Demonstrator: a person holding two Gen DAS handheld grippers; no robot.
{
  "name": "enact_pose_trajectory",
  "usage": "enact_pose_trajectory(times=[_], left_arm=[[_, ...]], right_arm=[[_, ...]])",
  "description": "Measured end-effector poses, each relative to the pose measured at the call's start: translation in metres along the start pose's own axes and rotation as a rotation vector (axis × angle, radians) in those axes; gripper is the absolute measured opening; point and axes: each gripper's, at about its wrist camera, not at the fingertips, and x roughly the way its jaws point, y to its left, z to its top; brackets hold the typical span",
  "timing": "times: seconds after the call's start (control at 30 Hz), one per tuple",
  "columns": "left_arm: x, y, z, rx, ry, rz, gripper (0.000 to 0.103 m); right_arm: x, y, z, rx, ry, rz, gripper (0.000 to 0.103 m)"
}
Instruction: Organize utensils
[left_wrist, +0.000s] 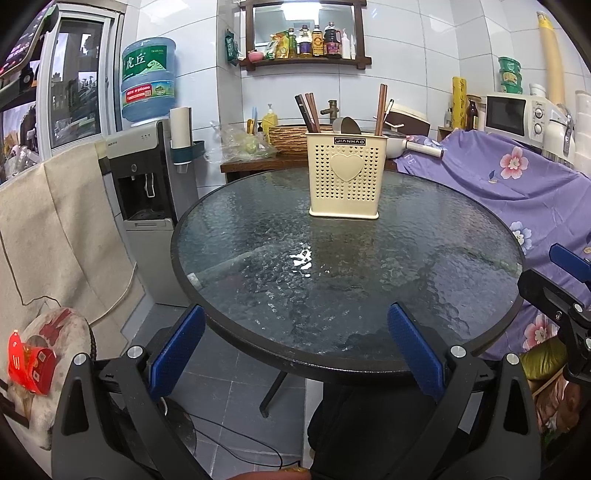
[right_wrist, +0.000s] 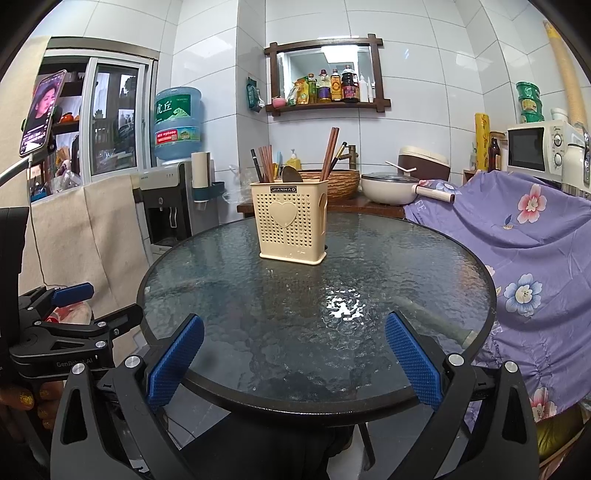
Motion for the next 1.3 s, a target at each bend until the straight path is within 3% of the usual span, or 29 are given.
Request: enact_pose_trajectory(times=[1.3], left_arm=[[-0.0009,0.0026,-0.0018,-0.001,0.004,0.005,0.097]], right_arm=[[0.0021,-0.0013,-0.0015,-0.002,0.011,0.001,0.097]])
